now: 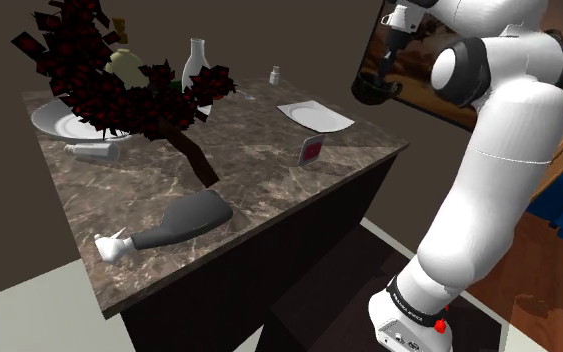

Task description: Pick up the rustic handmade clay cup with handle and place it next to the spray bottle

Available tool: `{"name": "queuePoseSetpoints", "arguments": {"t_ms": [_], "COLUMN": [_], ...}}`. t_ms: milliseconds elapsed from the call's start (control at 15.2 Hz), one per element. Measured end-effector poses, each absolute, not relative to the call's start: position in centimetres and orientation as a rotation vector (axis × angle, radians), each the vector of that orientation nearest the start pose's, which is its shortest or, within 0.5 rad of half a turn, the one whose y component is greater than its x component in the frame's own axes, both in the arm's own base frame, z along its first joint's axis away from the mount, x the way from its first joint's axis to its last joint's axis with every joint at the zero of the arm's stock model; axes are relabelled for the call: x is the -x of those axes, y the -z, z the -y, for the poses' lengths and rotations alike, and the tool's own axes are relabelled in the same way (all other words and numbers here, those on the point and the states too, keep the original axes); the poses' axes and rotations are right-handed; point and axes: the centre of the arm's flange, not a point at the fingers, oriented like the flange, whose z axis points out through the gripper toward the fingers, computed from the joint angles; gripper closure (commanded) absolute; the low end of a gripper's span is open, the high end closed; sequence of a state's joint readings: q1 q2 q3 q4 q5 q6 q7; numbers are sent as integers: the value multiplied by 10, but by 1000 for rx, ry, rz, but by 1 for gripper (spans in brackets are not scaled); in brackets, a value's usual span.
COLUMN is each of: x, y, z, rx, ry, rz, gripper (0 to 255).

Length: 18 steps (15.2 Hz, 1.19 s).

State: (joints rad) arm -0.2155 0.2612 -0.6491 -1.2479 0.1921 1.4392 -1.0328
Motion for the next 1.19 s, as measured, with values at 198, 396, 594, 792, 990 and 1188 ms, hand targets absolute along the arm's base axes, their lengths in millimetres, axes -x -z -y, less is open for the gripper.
{"name": "queuePoseSetpoints", "arguments": {"t_ms": [198, 396, 594, 792, 990, 1188], "x": [-458, -461, -468, -473, -477, -487], "y": [-639, -638, -637, -638, -636, -638], "z": [373, 335, 296, 254, 215, 176], "rx": [3088, 3087, 3088, 3088, 3088, 3088], "ry": [24, 24, 24, 23, 24, 23], "rz": [321, 323, 323, 324, 324, 323], "gripper": [255, 255, 255, 255, 255, 255]}}
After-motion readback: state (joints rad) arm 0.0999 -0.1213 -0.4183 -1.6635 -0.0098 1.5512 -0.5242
